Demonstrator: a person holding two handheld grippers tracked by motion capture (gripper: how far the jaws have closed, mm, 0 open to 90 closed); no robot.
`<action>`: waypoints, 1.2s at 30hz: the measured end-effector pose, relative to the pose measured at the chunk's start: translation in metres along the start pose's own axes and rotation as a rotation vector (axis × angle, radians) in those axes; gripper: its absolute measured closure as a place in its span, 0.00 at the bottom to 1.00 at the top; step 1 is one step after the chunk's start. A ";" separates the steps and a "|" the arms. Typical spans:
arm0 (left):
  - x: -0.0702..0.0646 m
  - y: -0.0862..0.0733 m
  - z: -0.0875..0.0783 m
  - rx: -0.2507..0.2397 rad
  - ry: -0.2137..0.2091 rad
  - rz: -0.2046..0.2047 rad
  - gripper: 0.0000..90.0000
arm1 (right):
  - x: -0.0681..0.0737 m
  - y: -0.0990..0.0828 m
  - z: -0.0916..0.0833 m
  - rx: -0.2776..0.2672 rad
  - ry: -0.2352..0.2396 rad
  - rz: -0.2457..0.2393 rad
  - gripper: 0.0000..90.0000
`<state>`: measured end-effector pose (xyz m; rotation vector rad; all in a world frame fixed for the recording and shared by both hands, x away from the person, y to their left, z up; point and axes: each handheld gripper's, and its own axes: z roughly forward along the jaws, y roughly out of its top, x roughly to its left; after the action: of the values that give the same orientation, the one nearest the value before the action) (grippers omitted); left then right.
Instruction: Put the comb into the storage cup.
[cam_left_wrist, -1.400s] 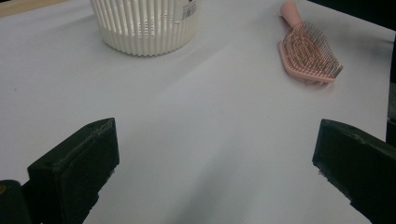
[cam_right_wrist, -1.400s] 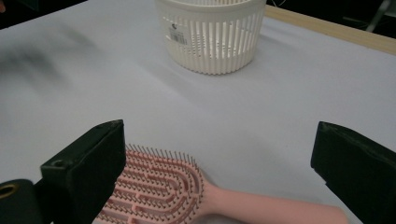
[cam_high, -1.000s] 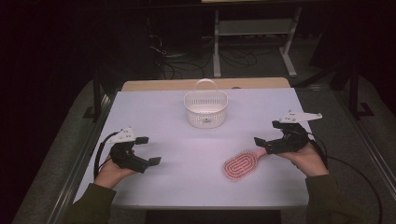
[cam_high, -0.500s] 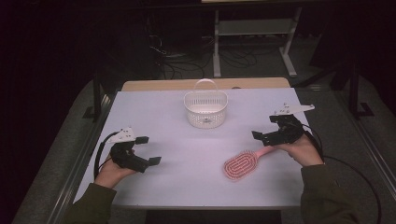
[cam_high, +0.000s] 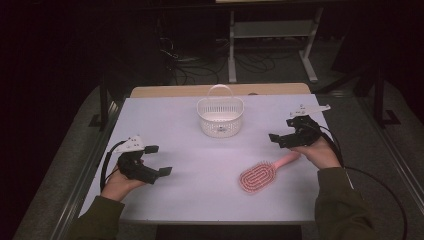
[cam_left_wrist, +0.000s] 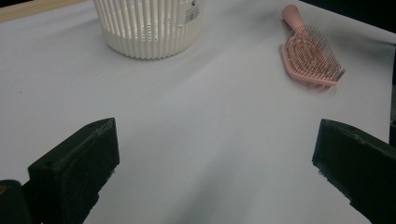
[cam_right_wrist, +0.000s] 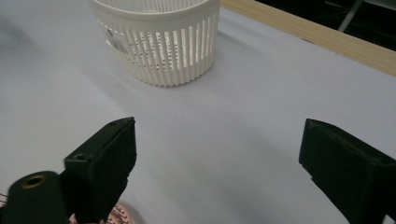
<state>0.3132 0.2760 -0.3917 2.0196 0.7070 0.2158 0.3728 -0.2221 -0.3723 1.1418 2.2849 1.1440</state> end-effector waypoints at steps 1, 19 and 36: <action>0.000 0.000 0.000 0.000 0.001 0.000 0.00 | 0.000 0.000 0.000 0.001 0.001 0.004 0.15; 0.000 0.000 -0.002 -0.002 0.003 0.003 0.00 | -0.002 -0.002 0.003 0.054 -0.004 0.019 0.53; 0.000 0.000 -0.003 -0.005 -0.001 0.005 0.01 | -0.004 -0.009 0.014 0.152 -0.038 0.027 0.98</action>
<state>0.3117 0.2785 -0.3900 2.0166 0.7003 0.2187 0.3790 -0.2216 -0.3882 1.2417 2.3672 0.9631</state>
